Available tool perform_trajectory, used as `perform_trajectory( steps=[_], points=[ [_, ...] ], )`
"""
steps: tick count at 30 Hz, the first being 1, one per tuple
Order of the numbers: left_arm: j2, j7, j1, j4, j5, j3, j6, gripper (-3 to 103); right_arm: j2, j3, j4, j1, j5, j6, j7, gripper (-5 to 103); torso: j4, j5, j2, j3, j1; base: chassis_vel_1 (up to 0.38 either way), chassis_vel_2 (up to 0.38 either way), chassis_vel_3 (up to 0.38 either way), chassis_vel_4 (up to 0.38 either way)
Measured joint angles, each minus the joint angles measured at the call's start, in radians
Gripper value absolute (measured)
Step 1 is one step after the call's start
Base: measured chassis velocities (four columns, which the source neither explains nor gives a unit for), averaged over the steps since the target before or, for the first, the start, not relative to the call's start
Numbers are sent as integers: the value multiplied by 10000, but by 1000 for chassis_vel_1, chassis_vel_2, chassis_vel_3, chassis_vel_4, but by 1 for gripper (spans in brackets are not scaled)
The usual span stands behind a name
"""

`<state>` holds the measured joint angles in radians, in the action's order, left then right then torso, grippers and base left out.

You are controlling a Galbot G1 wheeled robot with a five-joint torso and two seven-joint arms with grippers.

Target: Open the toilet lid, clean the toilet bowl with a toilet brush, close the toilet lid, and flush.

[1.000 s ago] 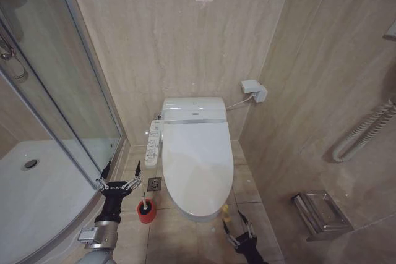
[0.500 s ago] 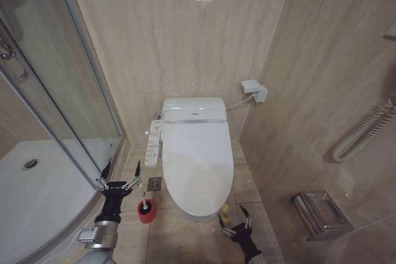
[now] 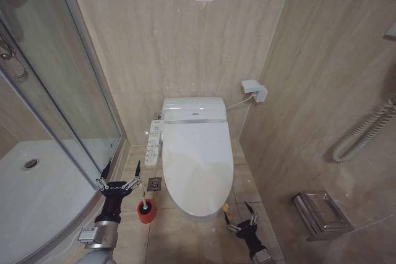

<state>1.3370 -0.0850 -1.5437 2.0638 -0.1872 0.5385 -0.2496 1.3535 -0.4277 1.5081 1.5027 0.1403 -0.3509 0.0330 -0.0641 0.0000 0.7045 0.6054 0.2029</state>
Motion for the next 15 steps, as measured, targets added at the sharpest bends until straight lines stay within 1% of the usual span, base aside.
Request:
perform_trajectory(
  steps=[15],
  points=[
    [0,0,0,0,0,0,0,100,306,-30,-556,-334,267,-184,97,100,1,0,0,0,0,0,0,0,0]
  ],
)
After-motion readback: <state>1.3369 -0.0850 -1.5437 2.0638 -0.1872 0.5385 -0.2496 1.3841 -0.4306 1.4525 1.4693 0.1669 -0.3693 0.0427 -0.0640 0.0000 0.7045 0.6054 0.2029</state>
